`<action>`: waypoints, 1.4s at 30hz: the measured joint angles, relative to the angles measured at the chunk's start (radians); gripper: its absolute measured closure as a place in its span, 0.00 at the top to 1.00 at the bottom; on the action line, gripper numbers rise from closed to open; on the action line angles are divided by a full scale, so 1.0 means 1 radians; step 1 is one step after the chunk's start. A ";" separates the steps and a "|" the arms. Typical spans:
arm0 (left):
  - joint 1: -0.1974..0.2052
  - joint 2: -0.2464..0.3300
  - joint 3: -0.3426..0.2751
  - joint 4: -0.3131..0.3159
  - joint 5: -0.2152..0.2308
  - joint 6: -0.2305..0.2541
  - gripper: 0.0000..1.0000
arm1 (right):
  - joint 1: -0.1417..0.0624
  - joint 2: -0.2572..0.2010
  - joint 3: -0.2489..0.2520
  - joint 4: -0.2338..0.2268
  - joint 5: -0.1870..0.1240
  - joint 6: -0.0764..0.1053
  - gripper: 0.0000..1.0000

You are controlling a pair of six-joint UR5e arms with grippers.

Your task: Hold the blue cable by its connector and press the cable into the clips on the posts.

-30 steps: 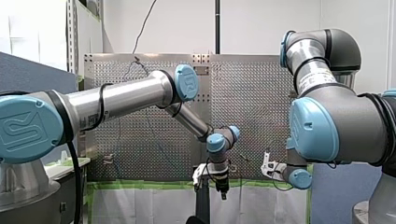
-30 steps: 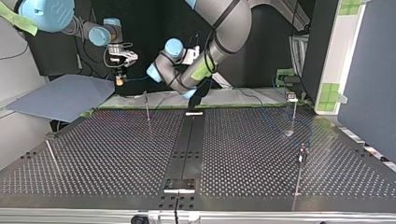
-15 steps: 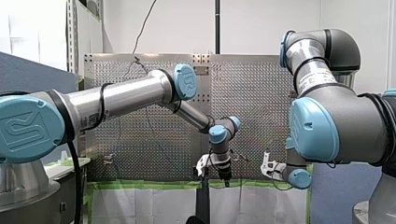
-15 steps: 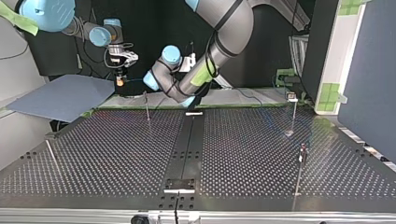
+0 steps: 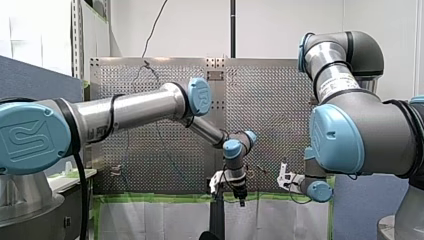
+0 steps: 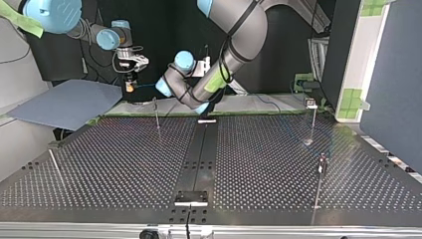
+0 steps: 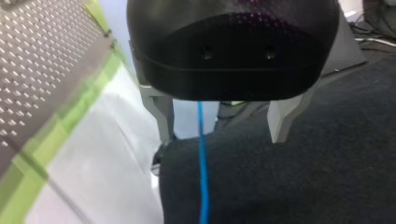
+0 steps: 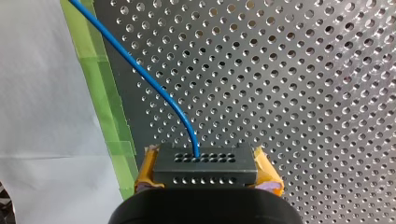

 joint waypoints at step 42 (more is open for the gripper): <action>0.059 -0.210 -0.017 0.183 0.007 -0.014 1.00 | 0.016 0.000 -0.018 0.010 0.003 0.002 0.00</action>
